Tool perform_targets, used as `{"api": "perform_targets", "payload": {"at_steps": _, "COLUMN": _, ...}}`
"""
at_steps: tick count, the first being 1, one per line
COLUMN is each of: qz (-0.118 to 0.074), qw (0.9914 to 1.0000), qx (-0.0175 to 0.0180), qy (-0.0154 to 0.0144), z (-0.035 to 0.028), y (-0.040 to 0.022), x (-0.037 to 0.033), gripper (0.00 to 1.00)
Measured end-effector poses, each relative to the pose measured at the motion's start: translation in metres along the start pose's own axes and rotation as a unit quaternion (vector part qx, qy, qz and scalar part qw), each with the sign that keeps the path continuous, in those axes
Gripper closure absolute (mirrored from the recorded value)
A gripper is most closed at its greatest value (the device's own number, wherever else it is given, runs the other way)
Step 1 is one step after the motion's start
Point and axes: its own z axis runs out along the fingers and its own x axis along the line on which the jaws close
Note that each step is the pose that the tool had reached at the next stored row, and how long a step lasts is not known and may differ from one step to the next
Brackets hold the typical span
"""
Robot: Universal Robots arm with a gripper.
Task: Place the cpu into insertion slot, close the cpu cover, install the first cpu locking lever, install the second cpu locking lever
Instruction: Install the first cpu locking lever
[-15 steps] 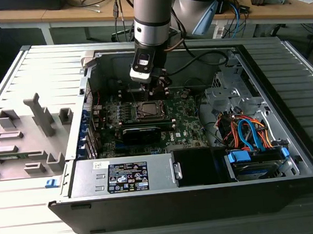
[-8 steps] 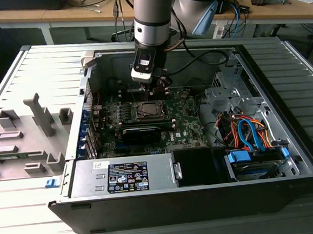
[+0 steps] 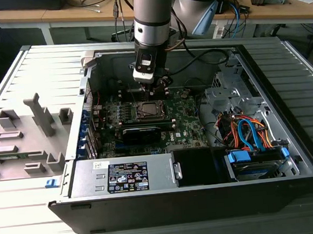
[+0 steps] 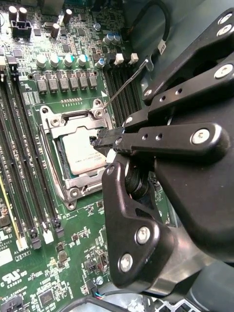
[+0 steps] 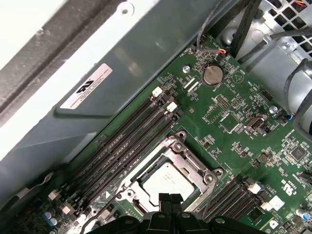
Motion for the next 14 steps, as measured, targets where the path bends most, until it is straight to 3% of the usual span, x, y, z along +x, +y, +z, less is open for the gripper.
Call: {"api": "perform_targets", "payload": {"at_steps": 14, "qz": -0.032, "qw": 0.99950, "qx": 0.0002, "qy": -0.0013, "z": 0.0000, "y": 0.0000, "x": 0.0000, "gripper": 0.89}}
